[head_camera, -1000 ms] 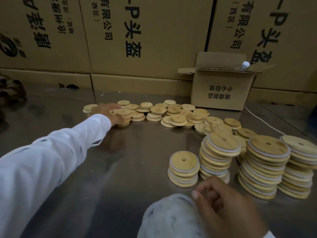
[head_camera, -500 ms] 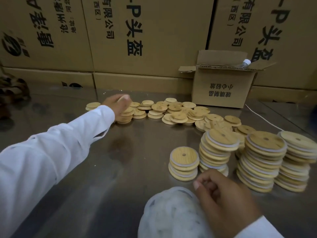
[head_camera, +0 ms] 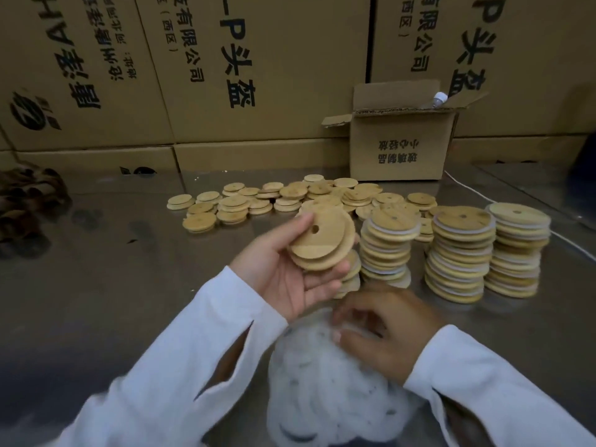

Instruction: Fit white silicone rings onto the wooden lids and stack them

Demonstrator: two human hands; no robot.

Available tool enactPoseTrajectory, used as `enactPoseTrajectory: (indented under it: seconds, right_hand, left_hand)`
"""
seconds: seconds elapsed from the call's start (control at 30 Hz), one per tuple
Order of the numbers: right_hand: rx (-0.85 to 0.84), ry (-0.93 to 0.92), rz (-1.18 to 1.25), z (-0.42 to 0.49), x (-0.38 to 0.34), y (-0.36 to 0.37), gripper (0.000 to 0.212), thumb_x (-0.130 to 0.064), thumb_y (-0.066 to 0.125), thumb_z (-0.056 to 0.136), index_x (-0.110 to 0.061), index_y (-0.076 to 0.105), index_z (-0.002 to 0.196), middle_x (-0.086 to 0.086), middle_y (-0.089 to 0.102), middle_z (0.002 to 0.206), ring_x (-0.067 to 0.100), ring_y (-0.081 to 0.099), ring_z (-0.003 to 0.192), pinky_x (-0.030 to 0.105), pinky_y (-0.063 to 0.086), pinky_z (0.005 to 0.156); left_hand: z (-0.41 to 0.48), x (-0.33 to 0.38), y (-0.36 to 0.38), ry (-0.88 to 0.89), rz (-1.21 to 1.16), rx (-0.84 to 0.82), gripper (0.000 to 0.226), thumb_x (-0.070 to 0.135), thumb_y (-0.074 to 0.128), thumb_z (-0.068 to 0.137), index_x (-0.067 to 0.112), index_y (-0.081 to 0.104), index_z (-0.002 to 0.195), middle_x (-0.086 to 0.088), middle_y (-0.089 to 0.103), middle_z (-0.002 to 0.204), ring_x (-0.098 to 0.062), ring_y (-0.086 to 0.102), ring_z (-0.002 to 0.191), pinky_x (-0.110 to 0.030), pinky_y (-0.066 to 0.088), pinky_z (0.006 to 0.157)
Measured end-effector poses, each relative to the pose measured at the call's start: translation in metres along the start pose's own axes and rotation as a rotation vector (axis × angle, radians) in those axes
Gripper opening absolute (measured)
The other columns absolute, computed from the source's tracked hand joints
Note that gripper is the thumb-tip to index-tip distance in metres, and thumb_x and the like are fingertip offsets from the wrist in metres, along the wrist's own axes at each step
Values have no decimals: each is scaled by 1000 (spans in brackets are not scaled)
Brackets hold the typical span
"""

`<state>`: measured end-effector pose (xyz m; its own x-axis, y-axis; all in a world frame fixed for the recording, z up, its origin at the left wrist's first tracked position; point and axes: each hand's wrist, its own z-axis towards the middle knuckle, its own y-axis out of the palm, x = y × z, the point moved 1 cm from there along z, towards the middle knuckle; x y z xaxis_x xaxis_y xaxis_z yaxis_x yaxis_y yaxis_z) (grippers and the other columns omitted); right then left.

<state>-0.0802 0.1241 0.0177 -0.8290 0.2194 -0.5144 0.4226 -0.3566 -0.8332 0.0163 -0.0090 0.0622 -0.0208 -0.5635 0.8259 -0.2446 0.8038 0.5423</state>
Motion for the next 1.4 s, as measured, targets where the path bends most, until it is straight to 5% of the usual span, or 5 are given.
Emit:
enactPoseTrajectory:
  seconds: [0.37, 0.6, 0.87, 1.1, 1.4]
  right_hand:
    - [23, -116, 79, -4, -9, -8, 19, -46, 66, 70, -36, 69, 86, -15, 57, 80, 4, 55, 77, 35, 48, 73]
    - [-104, -64, 130, -5, -7, -14, 16, -42, 72, 68, -35, 73, 82, -14, 61, 81, 1, 55, 82, 20, 46, 77]
    - [-85, -60, 169, -3, -6, -15, 9, -24, 76, 69, -31, 70, 69, -4, 65, 79, 5, 57, 80, 27, 47, 80]
    - [312, -135, 532, -2, -17, -12, 8, -27, 66, 69, -19, 66, 71, 3, 67, 74, 13, 62, 65, 22, 53, 64]
    - [621, 27, 520, 2, -19, -8, 13, -17, 68, 74, -28, 63, 68, 3, 62, 59, 12, 57, 54, 22, 47, 53]
  left_hand:
    - [-2, -15, -27, 139, -122, 257, 66, 33, 56, 69, 3, 49, 127, -15, 73, 83, -27, 71, 65, -28, 56, 49]
    - [-1, -23, -24, 205, -11, 282, 20, 20, 48, 92, 31, 60, 104, -19, 68, 102, -32, 69, 60, -29, 55, 43]
    - [3, -30, -21, 207, 92, 274, 20, 19, 46, 94, 10, 55, 110, -17, 71, 79, -28, 69, 55, -26, 54, 41]
    - [2, -39, -17, 225, 235, 184, 18, 17, 47, 93, 18, 61, 103, -10, 68, 88, -21, 69, 66, -32, 56, 50]
    - [0, -43, -9, 140, 361, 62, 39, 42, 57, 67, 26, 63, 103, -11, 71, 92, -29, 70, 68, -26, 55, 52]
